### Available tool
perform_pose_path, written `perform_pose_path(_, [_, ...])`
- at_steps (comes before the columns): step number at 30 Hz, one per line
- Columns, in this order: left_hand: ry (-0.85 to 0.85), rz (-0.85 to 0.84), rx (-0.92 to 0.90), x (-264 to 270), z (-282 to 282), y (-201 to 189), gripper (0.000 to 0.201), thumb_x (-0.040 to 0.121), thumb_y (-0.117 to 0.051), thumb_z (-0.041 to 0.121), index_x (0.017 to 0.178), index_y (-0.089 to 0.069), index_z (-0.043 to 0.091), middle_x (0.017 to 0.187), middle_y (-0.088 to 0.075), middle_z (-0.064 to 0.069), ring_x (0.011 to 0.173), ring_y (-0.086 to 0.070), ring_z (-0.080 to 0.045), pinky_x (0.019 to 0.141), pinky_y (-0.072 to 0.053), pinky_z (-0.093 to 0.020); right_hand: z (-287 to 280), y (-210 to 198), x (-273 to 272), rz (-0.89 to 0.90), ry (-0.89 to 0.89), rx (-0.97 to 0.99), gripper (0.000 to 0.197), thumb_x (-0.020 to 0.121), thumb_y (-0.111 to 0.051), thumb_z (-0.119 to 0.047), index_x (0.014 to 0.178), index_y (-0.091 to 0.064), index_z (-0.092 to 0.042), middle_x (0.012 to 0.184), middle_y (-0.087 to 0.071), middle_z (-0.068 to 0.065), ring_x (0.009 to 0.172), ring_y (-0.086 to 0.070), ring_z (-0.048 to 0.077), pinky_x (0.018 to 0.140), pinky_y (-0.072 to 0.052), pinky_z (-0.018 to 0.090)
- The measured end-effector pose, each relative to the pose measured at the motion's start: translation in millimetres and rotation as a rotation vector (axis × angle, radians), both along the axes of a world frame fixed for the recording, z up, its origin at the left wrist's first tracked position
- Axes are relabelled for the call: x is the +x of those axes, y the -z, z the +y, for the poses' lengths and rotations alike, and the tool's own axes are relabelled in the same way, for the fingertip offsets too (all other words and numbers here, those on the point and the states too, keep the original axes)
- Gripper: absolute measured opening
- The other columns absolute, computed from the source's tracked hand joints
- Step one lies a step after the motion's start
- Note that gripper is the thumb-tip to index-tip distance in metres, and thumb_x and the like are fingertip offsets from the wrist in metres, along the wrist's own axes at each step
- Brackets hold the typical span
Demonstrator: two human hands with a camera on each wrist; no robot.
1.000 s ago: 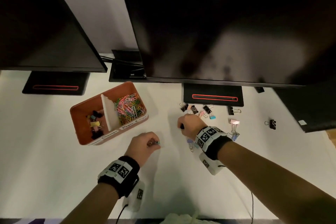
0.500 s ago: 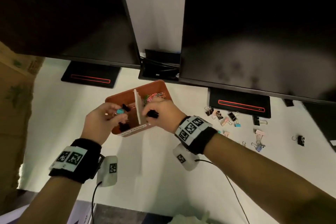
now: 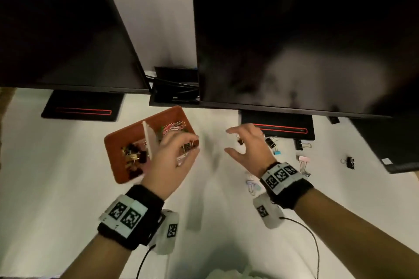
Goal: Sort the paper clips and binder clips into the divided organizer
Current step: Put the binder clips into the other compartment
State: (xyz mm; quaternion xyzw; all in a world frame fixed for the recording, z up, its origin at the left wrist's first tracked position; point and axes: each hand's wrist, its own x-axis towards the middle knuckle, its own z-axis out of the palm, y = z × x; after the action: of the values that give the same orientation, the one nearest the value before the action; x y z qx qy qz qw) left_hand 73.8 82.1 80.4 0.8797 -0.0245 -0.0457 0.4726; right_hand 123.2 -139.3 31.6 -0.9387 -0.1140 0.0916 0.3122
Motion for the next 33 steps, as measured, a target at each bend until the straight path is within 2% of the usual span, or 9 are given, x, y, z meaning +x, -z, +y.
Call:
perform_pose_path(4, [0.167,0.014,0.128,22,-68,40,0.041,0.083,-0.063,0.021,0.121,-0.05,0.032,0.131,-0.037,0.004,0.123,-0.038,-0.014,0.107,-0.035,-0.031,-73,17,2,0.122,0.182,-0.26,0.057,0.071,-0.074,-0.04,0.122,-0.051,-0.032,0.124,-0.047,0.003,0.114,-0.042,0.027,0.099,-0.038,0.038])
perform_pose_path(9, [0.273,0.132,0.291,50,-129,87,0.055,0.084,-0.059,0.015,0.13,-0.041,0.039,0.143,-0.024,0.001,0.132,-0.024,-0.023,0.11,-0.029,-0.035,-91,28,12,0.254,0.206,-0.303,0.06,0.067,-0.076,-0.042,0.12,-0.049,-0.034,0.127,-0.042,0.004,0.117,-0.041,0.027,0.101,-0.041,0.041])
perform_pose_path(12, [0.319,0.131,0.38,65,-143,104,0.054,0.082,-0.062,0.016,0.127,-0.044,0.039,0.139,-0.028,0.0,0.128,-0.027,-0.022,0.107,-0.032,-0.037,-89,35,19,0.315,0.174,-0.258,0.06,0.067,-0.078,-0.039,0.119,-0.049,-0.033,0.125,-0.038,0.004,0.115,-0.043,0.027,0.102,-0.042,0.041])
perform_pose_path(15, [0.332,0.077,0.444,75,-147,112,0.043,0.08,-0.066,0.019,0.119,-0.055,0.031,0.129,-0.037,-0.002,0.118,-0.037,-0.023,0.103,-0.038,-0.037,-85,39,24,0.322,0.138,-0.24,0.051,0.07,-0.077,-0.032,0.116,-0.055,-0.027,0.125,-0.034,0.005,0.113,-0.043,0.027,0.101,-0.043,0.038])
perform_pose_path(18, [0.292,0.102,0.382,77,-146,113,0.03,0.082,-0.063,0.013,0.109,-0.061,0.025,0.118,-0.039,0.001,0.108,-0.041,-0.018,0.098,-0.04,-0.03,-82,42,28,0.315,0.117,-0.215,0.038,0.075,-0.074,-0.021,0.111,-0.062,-0.019,0.124,-0.035,0.006,0.111,-0.047,0.028,0.1,-0.045,0.036])
perform_pose_path(21, [0.244,0.103,0.317,76,-138,114,0.02,0.082,-0.063,0.008,0.098,-0.066,0.02,0.103,-0.041,0.003,0.093,-0.045,-0.014,0.091,-0.043,-0.024,-79,43,28,0.34,0.063,-0.21,0.033,0.078,-0.072,-0.022,0.109,-0.063,-0.016,0.119,-0.04,0.007,0.104,-0.051,0.027,0.096,-0.048,0.037])
perform_pose_path(23, [0.209,0.101,0.292,74,-130,115,0.017,0.082,-0.063,0.005,0.093,-0.068,0.017,0.102,-0.045,0.0,0.089,-0.047,-0.014,0.087,-0.043,-0.023,-78,43,28,0.353,0.01,-0.224,0.032,0.08,-0.07,-0.023,0.11,-0.063,-0.016,0.118,-0.042,0.006,0.102,-0.052,0.026,0.095,-0.048,0.037])
perform_pose_path(28, [0.148,0.146,0.278,67,-116,115,0.019,0.084,-0.06,0.006,0.098,-0.067,0.015,0.1,-0.054,-0.003,0.088,-0.054,-0.016,0.082,-0.039,-0.018,-68,40,29,0.414,-0.093,-0.244,0.045,0.077,-0.072,-0.03,0.119,-0.056,-0.022,0.123,-0.037,0.002,0.107,-0.046,0.023,0.095,-0.048,0.037])
perform_pose_path(33, [0.063,0.152,0.26,60,-108,113,0.019,0.083,-0.06,0.005,0.099,-0.068,0.013,0.098,-0.062,-0.008,0.088,-0.058,-0.02,0.081,-0.038,-0.019,-51,40,29,0.387,-0.192,-0.311,0.025,0.081,-0.067,-0.028,0.103,-0.062,-0.016,0.12,-0.043,0.005,0.108,-0.045,0.027,0.09,-0.048,0.04])
